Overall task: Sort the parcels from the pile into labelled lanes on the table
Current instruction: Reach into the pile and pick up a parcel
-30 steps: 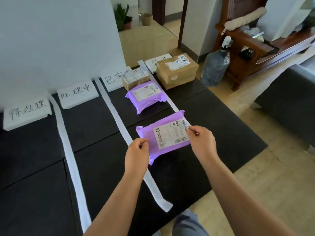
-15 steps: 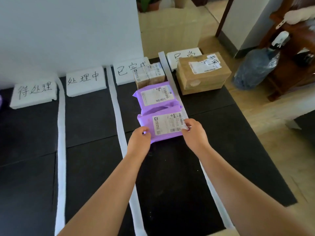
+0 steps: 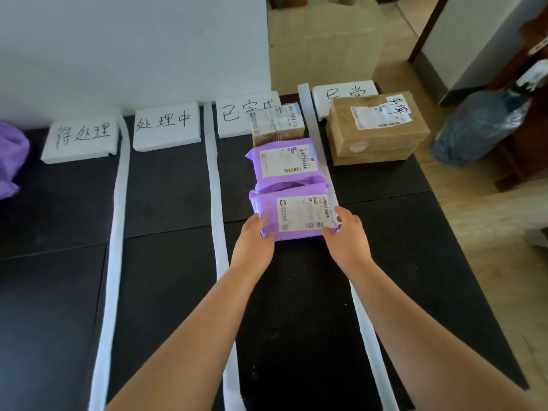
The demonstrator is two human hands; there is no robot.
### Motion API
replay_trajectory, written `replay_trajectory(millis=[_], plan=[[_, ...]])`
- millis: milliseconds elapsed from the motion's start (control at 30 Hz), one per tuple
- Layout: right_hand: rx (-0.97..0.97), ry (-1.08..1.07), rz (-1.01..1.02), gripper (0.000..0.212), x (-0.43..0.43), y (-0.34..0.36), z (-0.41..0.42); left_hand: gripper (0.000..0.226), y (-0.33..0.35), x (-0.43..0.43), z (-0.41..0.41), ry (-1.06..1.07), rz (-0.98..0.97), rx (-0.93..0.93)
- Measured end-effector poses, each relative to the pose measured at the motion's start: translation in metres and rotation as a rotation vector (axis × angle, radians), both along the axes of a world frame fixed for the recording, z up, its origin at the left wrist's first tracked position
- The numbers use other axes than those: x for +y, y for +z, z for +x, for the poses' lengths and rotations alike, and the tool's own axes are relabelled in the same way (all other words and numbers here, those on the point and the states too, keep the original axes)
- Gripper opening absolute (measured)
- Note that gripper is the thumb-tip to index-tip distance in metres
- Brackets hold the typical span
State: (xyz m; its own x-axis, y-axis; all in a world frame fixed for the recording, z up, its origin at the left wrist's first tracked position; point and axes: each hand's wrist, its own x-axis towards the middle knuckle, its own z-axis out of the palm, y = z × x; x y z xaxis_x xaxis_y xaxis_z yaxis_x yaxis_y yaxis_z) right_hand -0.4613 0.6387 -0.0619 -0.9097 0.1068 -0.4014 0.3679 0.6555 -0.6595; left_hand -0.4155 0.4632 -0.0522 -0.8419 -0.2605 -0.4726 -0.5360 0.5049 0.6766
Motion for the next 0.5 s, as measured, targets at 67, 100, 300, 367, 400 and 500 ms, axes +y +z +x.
replay_trajectory(millis=[67, 100, 300, 367, 400, 500], plan=[[0.053, -0.023, 0.054, 0.055, -0.003, 0.004, 0.005, 0.049, 0.008, 0.0, 0.006, 0.021, 0.003, 0.021], [0.095, -0.014, 0.08, 0.055, -0.005, 0.007, 0.008, 0.05, 0.012, -0.001, 0.01, 0.036, -0.001, 0.017], [0.26, 0.162, 0.137, 0.051, -0.038, 0.038, 0.038, 0.054, 0.03, -0.015, 0.046, 0.102, 0.001, 0.066], [0.302, 0.188, 0.13, 0.048, -0.052, 0.05, 0.052, 0.053, 0.036, -0.025, 0.062, 0.122, -0.01, 0.097], [0.319, 0.199, 0.129, 0.047, -0.059, 0.055, 0.06, 0.052, 0.039, -0.031, 0.07, 0.134, -0.015, 0.112], [0.349, 0.237, 0.118, 0.042, -0.082, 0.065, 0.092, 0.052, 0.05, -0.054, 0.105, 0.174, -0.028, 0.148]])
